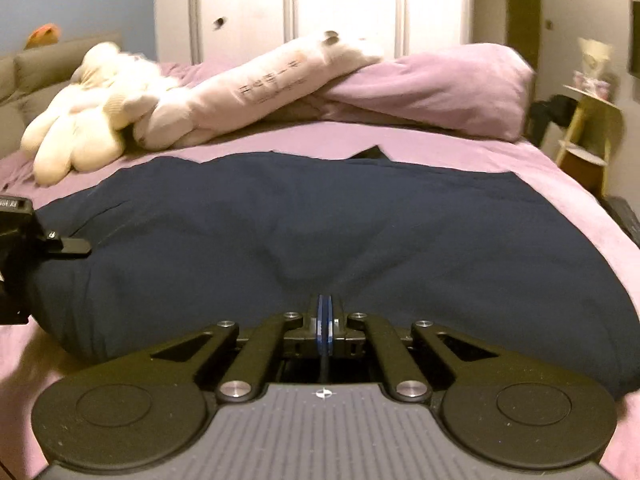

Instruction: Fold large clothes

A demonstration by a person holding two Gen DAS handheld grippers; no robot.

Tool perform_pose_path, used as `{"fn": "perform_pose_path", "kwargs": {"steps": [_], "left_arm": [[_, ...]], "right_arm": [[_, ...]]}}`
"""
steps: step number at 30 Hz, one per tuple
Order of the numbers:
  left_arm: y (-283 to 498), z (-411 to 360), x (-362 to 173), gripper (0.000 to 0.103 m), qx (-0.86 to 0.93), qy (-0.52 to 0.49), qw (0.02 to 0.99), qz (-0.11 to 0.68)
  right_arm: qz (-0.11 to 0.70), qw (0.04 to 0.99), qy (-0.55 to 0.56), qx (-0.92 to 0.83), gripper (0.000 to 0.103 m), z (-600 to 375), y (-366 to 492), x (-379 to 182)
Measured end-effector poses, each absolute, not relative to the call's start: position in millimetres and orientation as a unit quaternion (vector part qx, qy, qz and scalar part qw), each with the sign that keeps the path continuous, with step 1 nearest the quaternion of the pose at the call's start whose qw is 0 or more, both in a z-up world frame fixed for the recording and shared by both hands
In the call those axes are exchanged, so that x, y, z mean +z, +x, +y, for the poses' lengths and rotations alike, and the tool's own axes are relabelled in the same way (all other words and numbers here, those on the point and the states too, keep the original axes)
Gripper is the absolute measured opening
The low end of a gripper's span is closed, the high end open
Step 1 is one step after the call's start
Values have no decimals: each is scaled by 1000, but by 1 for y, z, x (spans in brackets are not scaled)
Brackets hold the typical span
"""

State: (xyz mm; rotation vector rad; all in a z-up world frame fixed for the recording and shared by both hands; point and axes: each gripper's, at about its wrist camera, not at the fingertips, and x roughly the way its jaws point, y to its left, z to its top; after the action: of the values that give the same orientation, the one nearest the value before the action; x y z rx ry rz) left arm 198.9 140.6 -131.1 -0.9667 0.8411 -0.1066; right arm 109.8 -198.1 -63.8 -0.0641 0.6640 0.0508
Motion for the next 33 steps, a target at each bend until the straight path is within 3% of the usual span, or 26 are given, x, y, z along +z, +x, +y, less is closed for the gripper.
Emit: {"fn": "perform_pose_path", "kwargs": {"steps": [3, 10, 17, 22, 26, 33], "left_arm": [[201, 135, -124, 49, -48, -441, 803, 397], [200, 128, -96, 46, -51, -400, 826, 395], [211, 73, -16, 41, -110, -276, 883, 363], [218, 13, 25, 41, -199, -248, 887, 337], [225, -44, 29, 41, -247, -224, 881, 334], [226, -136, -16, 42, -287, -184, 856, 388]], "right_arm": [[371, 925, -52, 60, 4, -199, 113, -84], [323, 946, 7, 2, 3, -231, 107, -49], [313, 940, 87, -101, 3, -310, 98, -39], [294, 937, 121, -147, 3, -345, 86, -36], [287, 933, 138, -169, 3, -362, 79, -36], [286, 928, 146, -189, 3, -381, 68, -36]]}}
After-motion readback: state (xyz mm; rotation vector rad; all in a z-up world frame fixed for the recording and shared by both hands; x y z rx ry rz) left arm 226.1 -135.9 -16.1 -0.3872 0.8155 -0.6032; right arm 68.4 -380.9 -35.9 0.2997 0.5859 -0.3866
